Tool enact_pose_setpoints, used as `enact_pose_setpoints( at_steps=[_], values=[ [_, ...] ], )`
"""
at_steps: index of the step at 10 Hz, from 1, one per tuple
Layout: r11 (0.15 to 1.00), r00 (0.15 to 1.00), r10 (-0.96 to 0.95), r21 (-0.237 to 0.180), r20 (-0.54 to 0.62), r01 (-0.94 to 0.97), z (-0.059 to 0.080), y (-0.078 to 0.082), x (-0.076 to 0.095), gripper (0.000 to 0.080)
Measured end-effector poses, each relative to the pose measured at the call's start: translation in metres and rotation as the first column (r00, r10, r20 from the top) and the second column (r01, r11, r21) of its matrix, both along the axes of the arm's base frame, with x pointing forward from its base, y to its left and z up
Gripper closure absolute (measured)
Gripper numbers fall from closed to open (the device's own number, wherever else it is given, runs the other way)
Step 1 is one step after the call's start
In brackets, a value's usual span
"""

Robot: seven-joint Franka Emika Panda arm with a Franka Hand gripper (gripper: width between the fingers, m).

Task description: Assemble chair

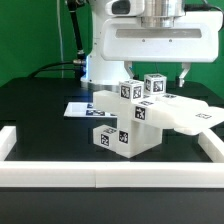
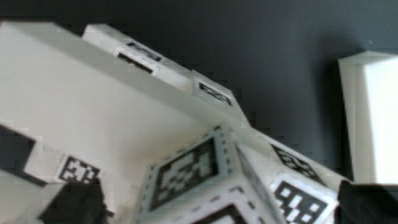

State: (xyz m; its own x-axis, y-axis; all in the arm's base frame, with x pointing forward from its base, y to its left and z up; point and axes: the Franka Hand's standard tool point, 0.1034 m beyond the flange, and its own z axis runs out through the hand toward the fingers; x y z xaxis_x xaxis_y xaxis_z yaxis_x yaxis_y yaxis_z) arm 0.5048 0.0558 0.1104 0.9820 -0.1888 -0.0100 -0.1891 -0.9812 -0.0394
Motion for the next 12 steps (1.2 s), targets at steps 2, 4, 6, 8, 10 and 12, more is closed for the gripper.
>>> enact_pose_setpoints(
  at_steps=[2, 4, 6, 8, 10, 12],
  values=[
    [0.991, 0.991, 0.133, -0.008, 0.003, -0.133, -0.0003, -0.0010, -0.0003, 0.0151],
    [0.987, 0.987, 0.158, -0.008, 0.004, -0.158, -0.0003, -0.0014, -0.0003, 0.0276],
    [0.987, 0.987, 0.158, -0.008, 0.004, -0.158, -0.0003, -0.0015, -0.0003, 0.0515],
    [0.988, 0.988, 0.156, -0.008, 0.004, -0.156, -0.0003, -0.0015, -0.0004, 0.0515],
    [0.991, 0.991, 0.134, -0.008, 0.003, -0.134, -0.0004, -0.0015, -0.0004, 0.0515],
    [1.000, 1.000, -0.024, -0.007, -0.002, 0.024, -0.0004, -0.0011, -0.0004, 0.0515]
  ],
)
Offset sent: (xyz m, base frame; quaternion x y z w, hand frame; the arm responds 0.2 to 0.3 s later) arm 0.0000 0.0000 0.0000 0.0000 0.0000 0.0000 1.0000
